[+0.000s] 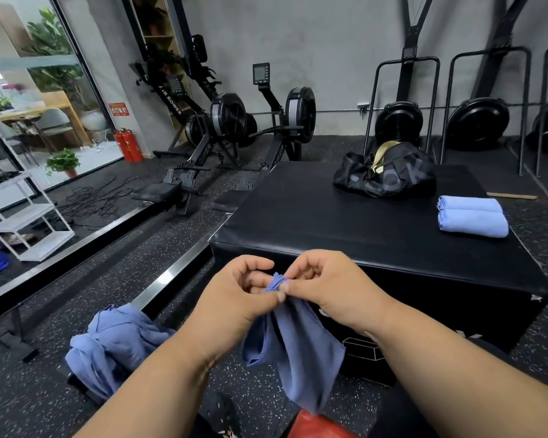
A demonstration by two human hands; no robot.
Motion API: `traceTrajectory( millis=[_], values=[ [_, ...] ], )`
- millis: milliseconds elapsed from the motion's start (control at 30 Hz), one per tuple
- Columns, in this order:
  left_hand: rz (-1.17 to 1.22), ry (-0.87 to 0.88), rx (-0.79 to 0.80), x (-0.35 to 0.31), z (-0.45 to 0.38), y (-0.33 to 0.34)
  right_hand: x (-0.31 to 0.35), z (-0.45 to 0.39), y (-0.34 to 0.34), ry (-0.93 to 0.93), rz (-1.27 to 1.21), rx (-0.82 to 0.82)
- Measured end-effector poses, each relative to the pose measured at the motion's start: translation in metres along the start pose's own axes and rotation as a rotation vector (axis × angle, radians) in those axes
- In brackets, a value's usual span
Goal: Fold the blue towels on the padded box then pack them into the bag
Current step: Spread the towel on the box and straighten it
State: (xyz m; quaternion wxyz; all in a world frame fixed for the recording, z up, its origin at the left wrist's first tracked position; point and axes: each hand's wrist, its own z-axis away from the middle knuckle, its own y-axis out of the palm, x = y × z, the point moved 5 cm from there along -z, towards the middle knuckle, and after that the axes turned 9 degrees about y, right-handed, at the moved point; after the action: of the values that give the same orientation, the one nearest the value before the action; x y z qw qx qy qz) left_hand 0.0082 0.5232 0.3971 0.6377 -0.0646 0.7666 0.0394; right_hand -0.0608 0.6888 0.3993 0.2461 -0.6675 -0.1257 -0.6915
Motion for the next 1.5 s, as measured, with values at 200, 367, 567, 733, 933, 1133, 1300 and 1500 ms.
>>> traceTrajectory(
  millis=[200, 367, 567, 733, 933, 1133, 1300, 1500],
  values=[
    [0.024, 0.017, 0.019, -0.019, -0.015, -0.028, -0.023, -0.005, -0.007, 0.08, -0.018, 0.007],
    [-0.114, 0.063, 0.116, -0.048, -0.035, -0.051, -0.047, -0.007, -0.009, 0.115, 0.027, -0.022],
    [-0.171, 0.158, 0.082, -0.093, -0.05, -0.066, -0.068, -0.005, 0.004, 0.135, 0.112, -0.009],
    [-0.199, 0.231, 0.056, -0.117, -0.056, -0.074, -0.079, -0.007, 0.02, 0.135, 0.212, 0.024],
    [-0.175, 0.291, 0.036, -0.135, -0.062, -0.078, -0.081, -0.009, 0.032, 0.082, 0.264, 0.122],
    [-0.173, 0.344, 0.006, -0.146, -0.066, -0.077, -0.093, -0.011, 0.02, 0.106, 0.271, 0.013],
    [-0.118, 0.378, 0.004, -0.151, -0.067, -0.08, -0.093, -0.006, 0.014, 0.076, 0.393, -0.015],
    [-0.13, 0.383, -0.073, -0.15, -0.07, -0.094, -0.095, -0.008, 0.006, -0.007, 0.418, -0.086]
  ],
)
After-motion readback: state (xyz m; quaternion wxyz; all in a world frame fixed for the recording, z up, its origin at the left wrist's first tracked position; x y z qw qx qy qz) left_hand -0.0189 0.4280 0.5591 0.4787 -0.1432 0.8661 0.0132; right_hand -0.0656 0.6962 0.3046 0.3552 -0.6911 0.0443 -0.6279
